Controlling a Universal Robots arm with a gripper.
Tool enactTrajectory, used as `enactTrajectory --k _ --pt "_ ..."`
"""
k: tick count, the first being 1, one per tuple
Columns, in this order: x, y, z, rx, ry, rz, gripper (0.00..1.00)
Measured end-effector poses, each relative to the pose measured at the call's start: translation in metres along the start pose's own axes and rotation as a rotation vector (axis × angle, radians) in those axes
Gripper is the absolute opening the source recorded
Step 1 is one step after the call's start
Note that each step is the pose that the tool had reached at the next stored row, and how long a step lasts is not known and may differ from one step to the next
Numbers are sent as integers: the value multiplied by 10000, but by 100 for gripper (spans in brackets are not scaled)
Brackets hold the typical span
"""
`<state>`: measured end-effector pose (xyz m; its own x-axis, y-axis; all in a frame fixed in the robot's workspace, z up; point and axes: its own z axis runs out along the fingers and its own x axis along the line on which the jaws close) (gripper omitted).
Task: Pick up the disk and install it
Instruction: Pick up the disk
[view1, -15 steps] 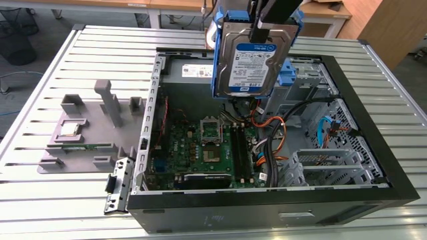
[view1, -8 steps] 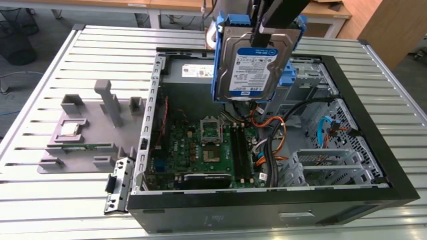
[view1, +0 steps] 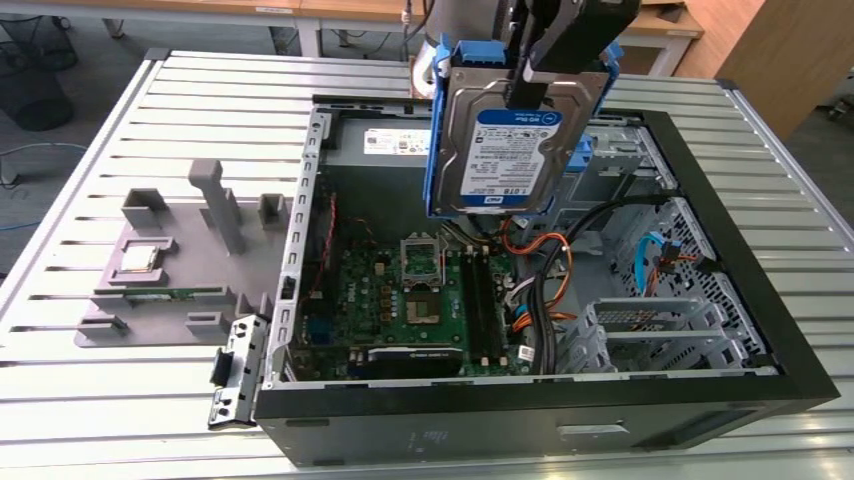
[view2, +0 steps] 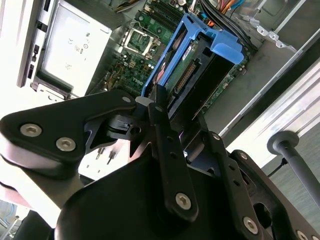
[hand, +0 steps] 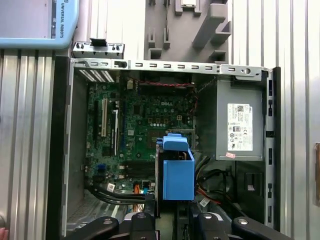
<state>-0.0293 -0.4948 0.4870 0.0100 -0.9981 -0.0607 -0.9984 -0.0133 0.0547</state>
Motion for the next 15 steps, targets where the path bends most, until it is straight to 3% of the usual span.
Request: enactTrajectory --k 15 --pt "53 0 1 0 -4 -1 35"
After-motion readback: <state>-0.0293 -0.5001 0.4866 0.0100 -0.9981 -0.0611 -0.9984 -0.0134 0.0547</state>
